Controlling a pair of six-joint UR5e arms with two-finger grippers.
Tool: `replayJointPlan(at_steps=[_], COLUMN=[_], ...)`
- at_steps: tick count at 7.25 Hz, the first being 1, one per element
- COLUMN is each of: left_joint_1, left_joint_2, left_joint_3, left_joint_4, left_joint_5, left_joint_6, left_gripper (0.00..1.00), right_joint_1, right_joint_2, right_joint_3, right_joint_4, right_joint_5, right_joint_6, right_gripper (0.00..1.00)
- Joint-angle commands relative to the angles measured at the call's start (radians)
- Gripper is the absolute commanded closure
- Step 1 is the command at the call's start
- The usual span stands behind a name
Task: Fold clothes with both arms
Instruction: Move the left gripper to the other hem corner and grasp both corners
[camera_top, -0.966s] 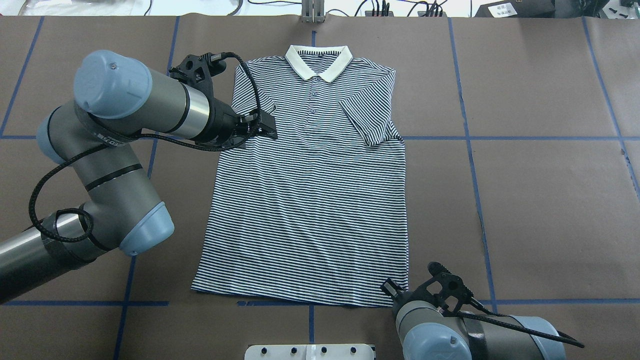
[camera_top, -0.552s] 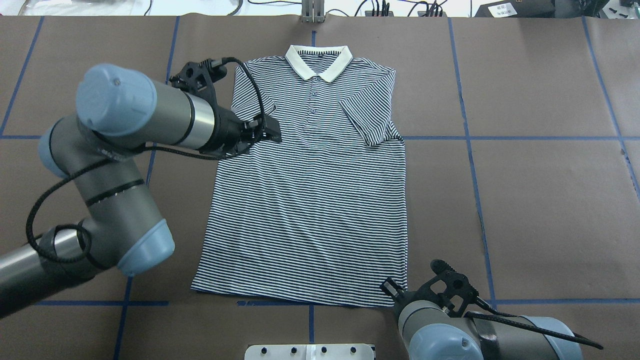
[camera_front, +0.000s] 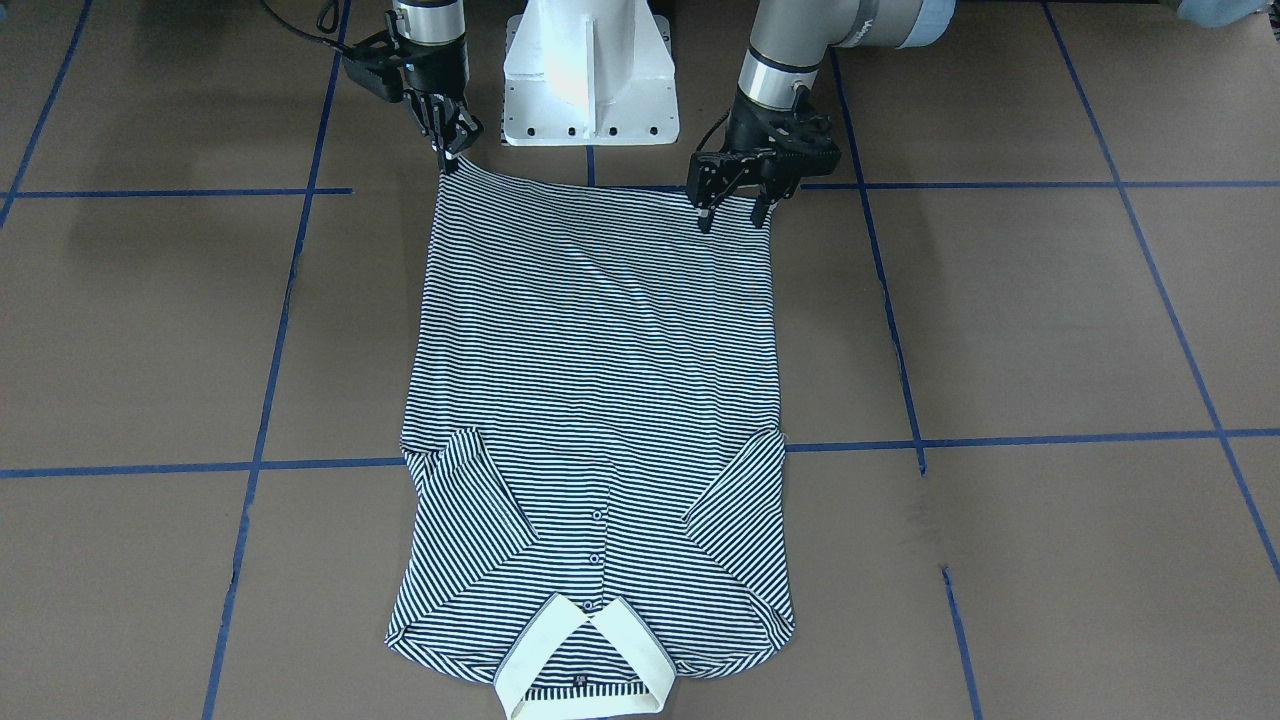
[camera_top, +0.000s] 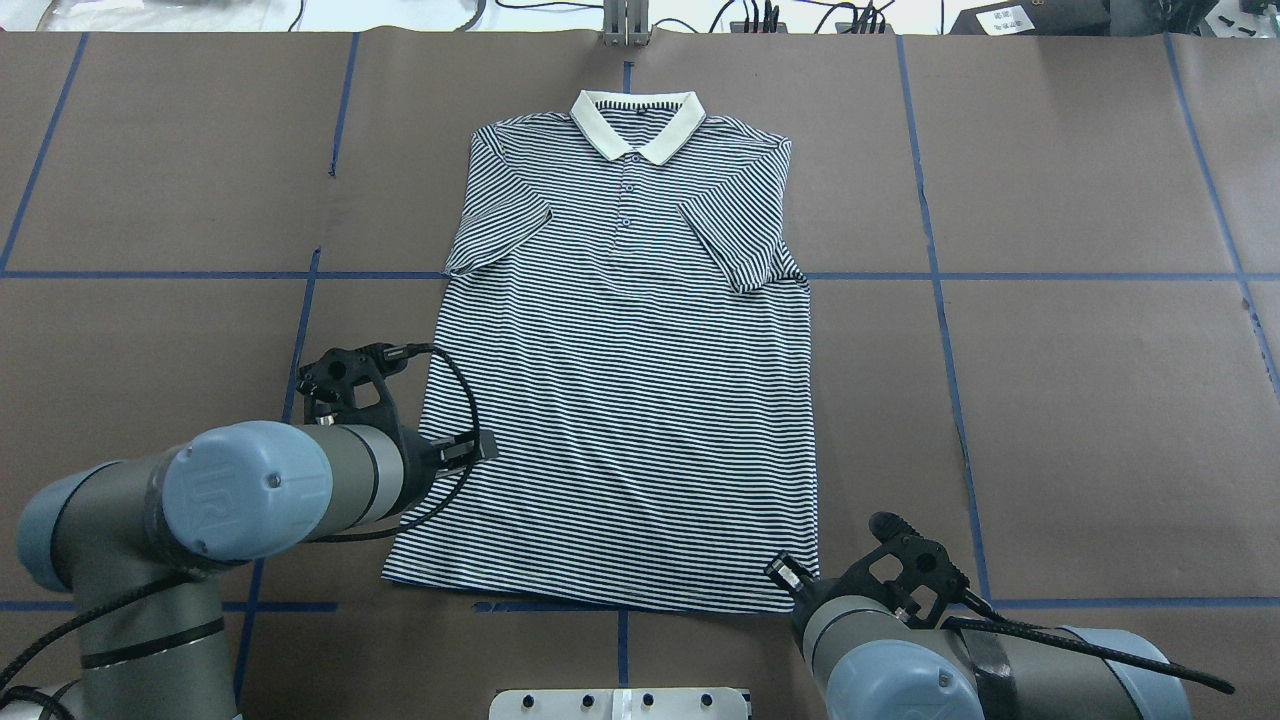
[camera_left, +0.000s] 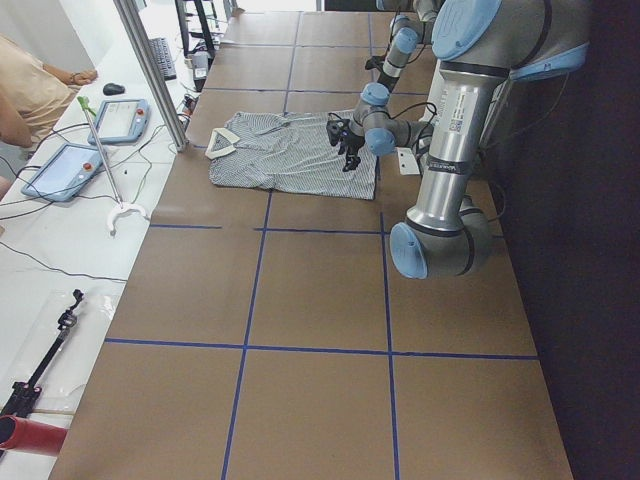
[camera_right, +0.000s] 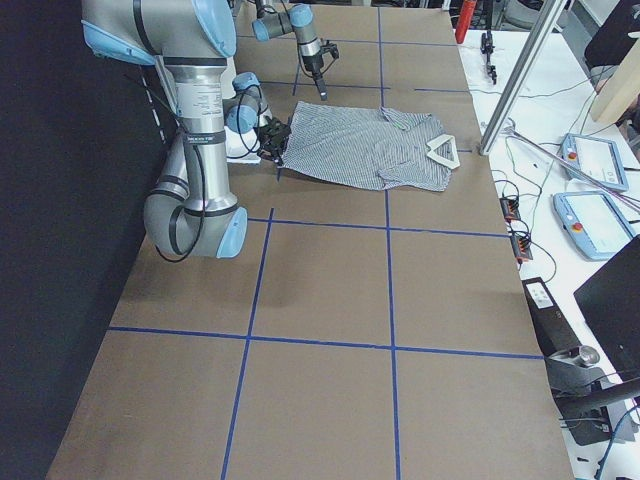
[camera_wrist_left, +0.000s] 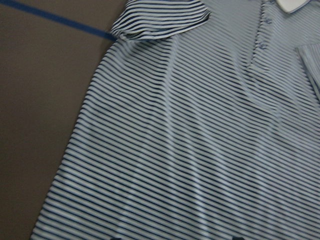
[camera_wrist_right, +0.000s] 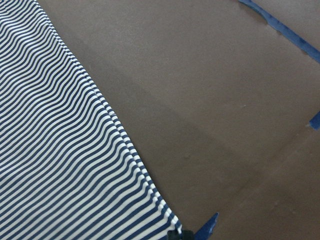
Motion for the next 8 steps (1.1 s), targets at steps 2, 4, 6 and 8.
replayJointPlan(at_steps=[2, 4, 6, 8], left_joint_1=[0.049, 0.098, 0.106, 0.106], left_joint_2=[0.095, 0.098, 0.098, 0.102], left_joint_3=[-0.008, 0.001, 0.015, 0.020], left_joint_4=[0.006, 0.006, 0.006, 0.006], left_joint_5=[-0.006, 0.000, -0.003, -0.003], left_joint_6=[-0.014, -0.018, -0.018, -0.012], left_gripper=[0.24, 0.28, 0.30, 0.31], right_joint_1=[0.003, 0.001, 0.003, 0.003], right_joint_2=[0.000, 0.000, -0.001, -0.003], right_joint_3=[-0.001, -0.001, -0.001, 0.000], right_joint_4=[-0.001, 0.001, -0.001, 0.001], right_joint_5=[0.001, 0.001, 0.001, 0.001], right_joint_6=[0.000, -0.002, -0.002, -0.002], right_gripper=[1.00, 1.00, 1.00, 1.00])
